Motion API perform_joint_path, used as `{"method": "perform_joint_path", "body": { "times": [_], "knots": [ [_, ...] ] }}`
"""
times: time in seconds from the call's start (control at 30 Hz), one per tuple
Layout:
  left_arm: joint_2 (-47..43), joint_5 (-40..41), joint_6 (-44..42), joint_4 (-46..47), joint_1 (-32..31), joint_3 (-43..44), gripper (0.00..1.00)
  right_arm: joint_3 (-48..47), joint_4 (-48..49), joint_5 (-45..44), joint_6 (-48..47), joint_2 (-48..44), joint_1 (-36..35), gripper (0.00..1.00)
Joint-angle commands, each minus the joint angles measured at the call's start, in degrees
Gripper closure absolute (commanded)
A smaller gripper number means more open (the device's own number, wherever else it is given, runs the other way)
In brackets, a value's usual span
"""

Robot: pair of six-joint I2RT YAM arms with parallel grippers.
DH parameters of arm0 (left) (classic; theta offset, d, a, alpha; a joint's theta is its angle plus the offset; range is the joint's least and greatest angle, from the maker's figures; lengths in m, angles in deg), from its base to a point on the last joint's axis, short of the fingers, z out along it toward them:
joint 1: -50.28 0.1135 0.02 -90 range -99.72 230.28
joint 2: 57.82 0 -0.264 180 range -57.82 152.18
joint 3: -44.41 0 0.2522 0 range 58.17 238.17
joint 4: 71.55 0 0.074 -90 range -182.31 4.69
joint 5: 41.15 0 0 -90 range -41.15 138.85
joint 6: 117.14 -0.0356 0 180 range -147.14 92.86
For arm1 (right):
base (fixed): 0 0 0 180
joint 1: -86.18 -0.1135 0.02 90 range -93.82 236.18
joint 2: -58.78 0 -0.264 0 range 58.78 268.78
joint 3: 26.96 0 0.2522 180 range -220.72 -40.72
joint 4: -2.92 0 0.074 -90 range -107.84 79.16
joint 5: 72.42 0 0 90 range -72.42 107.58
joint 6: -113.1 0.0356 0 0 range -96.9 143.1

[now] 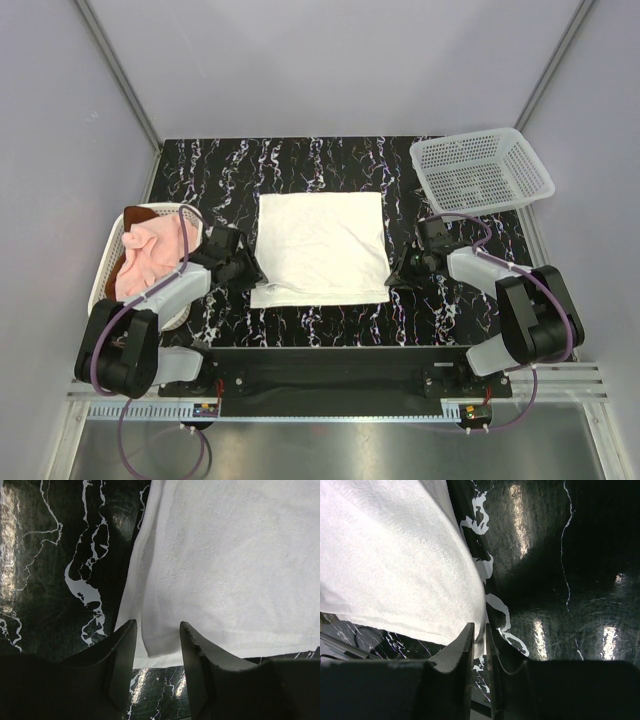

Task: Fold and stack the towels
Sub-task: Fold the towel

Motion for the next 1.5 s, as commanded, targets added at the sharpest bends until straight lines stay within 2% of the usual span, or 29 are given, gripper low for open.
{"method": "perform_joint_path", "body": {
  "times": [0.0, 0.2, 0.3, 0.43, 0.47, 0.57, 0.73, 0.97, 1.17, 1.3, 1.47],
  "knots": [
    [0.1, -1.5, 1.2, 2.5, 0.2, -1.1, 0.56, 0.4, -0.3, 0.4, 0.1, -2.0, -0.6, 0.79],
    [-0.7, -1.5, 1.2, 2.4, 0.3, -1.4, 0.56, 0.5, -0.2, 0.3, 0.1, -2.0, -0.6, 0.79],
    [-0.2, -1.6, 1.3, 2.7, 0.3, -1.1, 0.6, 0.8, 0.4, 0.4, 0.0, -1.9, -0.6, 0.79],
    [0.0, -1.0, 0.4, 1.4, 0.4, 0.6, 0.78, 0.7, 0.1, 0.6, 0.0, -1.9, -0.7, 0.83],
    [-0.2, -0.8, 0.3, 1.1, 0.4, 0.9, 0.89, 0.3, 0.0, 0.6, 0.0, -2.0, -0.6, 0.85],
    [-0.8, 0.0, -0.4, -0.1, 0.4, 2.2, 1.0, -0.3, -0.3, 0.7, 0.4, -2.5, -0.6, 0.91],
    [-1.6, 1.5, -1.9, -2.2, 0.3, 4.4, 1.0, -2.1, -1.2, 0.9, 0.3, -2.4, -0.7, 1.0],
    [-3.0, 3.8, -4.7, -10.7, 0.5, 12.7, 1.0, -10.4, -5.6, 1.7, -0.7, -2.4, -0.6, 1.0],
    [-4.4, 6.2, -7.2, -15.9, 0.9, 16.2, 1.0, -15.9, -8.9, 5.1, -0.6, -3.0, -0.7, 1.0],
    [-5.0, 4.7, -7.6, -17.5, 0.8, 14.5, 1.0, -11.8, -7.5, 7.4, 0.8, -6.9, -0.8, 1.0],
    [-6.5, 5.8, -7.6, -15.7, 0.9, 7.0, 1.0, -0.5, -0.3, 7.8, 2.3, -8.9, -0.8, 1.0]
  ]
}}
